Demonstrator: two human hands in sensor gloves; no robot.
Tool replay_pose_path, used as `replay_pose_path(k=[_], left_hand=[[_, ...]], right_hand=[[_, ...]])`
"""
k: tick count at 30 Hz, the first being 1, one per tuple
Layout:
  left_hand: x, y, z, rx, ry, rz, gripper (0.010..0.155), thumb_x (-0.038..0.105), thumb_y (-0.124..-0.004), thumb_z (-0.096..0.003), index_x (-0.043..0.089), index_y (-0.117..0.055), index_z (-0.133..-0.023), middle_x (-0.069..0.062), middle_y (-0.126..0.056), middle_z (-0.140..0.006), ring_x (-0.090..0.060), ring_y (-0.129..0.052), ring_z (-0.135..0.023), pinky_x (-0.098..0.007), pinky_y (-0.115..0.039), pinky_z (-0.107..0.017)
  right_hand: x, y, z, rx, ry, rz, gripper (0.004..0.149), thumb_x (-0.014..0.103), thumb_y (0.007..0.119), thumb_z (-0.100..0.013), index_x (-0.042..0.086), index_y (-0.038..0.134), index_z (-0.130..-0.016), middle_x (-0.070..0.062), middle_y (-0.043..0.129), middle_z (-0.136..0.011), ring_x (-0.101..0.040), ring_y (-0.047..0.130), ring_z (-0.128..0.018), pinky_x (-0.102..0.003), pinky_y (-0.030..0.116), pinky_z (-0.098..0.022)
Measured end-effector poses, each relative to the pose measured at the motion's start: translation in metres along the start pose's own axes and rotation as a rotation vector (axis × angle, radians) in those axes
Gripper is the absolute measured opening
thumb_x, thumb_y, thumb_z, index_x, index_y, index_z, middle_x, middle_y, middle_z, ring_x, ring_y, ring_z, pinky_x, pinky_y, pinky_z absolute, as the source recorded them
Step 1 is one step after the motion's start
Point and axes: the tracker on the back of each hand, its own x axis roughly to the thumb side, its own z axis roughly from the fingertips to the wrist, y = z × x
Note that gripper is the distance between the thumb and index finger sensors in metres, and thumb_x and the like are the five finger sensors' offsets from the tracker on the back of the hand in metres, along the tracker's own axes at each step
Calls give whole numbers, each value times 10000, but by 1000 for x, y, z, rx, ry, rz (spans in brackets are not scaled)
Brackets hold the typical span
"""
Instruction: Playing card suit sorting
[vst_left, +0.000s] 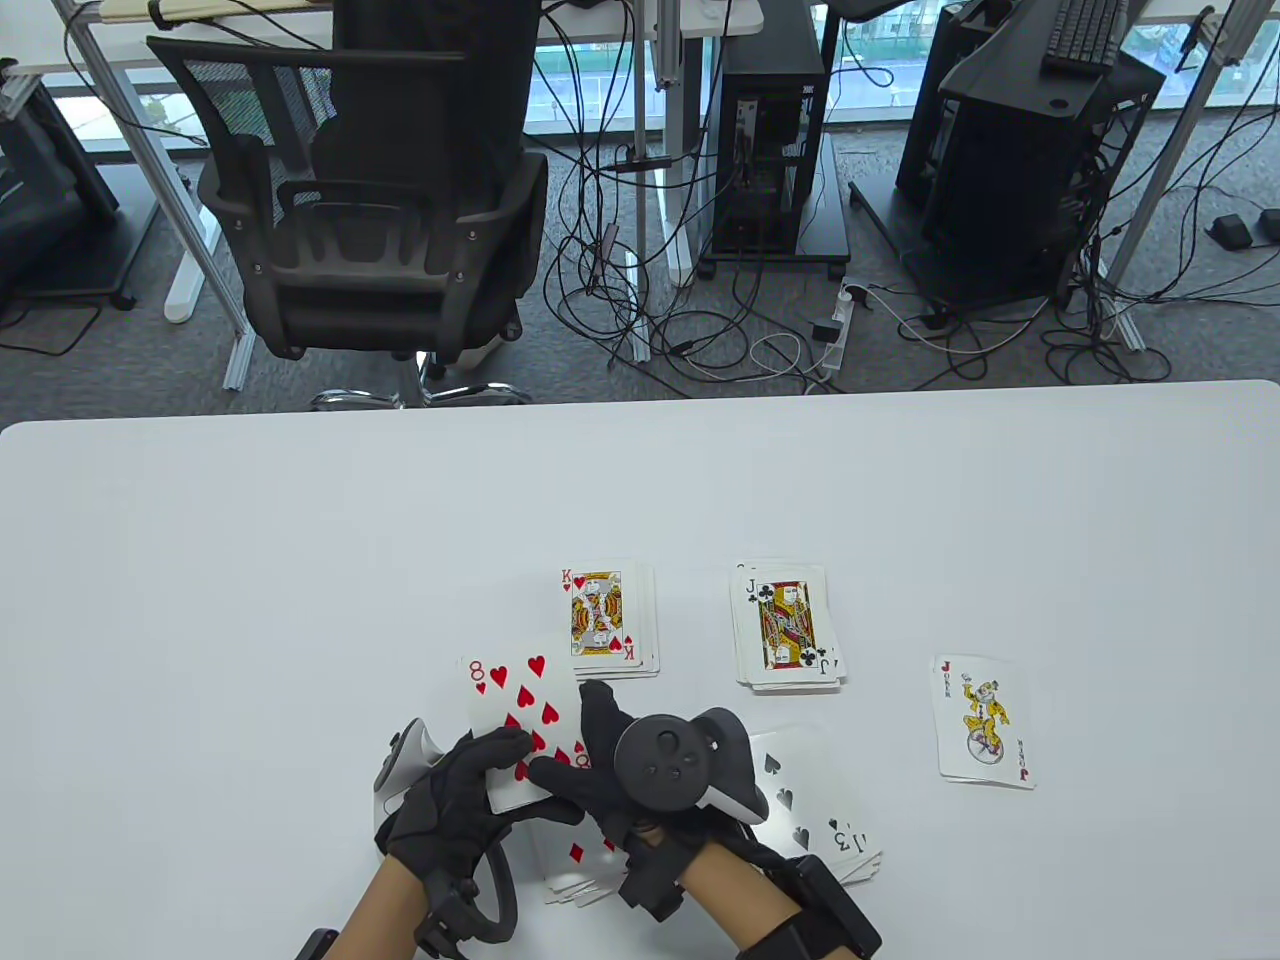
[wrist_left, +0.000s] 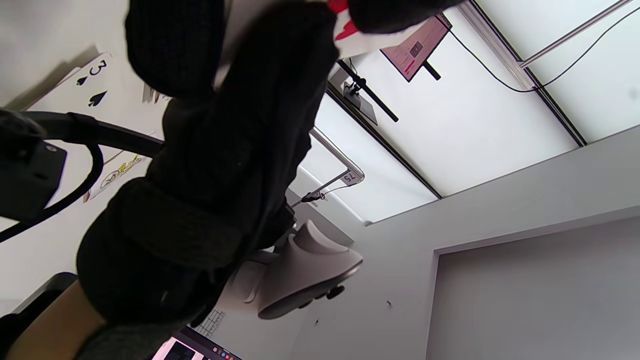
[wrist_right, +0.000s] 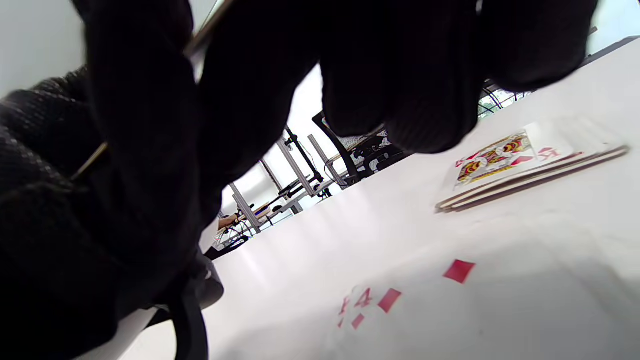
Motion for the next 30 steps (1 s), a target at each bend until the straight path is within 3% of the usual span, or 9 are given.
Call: replay_pose_path(k=[8, 14, 22, 30], left_hand=[[0, 2, 0, 15, 9, -32, 487, 388, -582, -637, 256, -421, -1077, -51, -550, -1116, -336, -716, -996, -461, -783, -609], [1, 2, 0, 9, 2, -21, 486, 384, -581, -636, 253, -421, -1077, -56, -551, -1114, -336, -721, -992, -456, -791, -602], [3, 2, 1, 10, -16, 0, 484, 379, -574, -635, 252, -420, -1076, -57, -555, -1111, -335, -727, -988, -453, -793, -600], [17, 10, 8, 50, -99, 35, 485, 384, -568, -638, 257, -410, -1079, -51, -549, -1116, -327, -728, -991, -447, -791, -607]], right_hand=[[-17, -6, 4, -73, 64, -87, 828, 450, 749, -505, -234, 499, -900, -226, 843, -637, -454, 895, -505, -637, 734, -447], [-21, -16, 5, -145, 85, -169, 615, 337, 774, -490, -180, 667, -805, -110, 916, -463, -327, 968, -350, -544, 815, -380], [-24, -32, 3, -189, 97, -185, 406, 215, 706, -519, -134, 759, -718, -60, 935, -362, -266, 984, -246, -503, 844, -340], [-36, -65, 1, -286, 137, -325, 382, 188, 674, -524, -139, 769, -699, -57, 933, -337, -249, 983, -215, -484, 855, -324]])
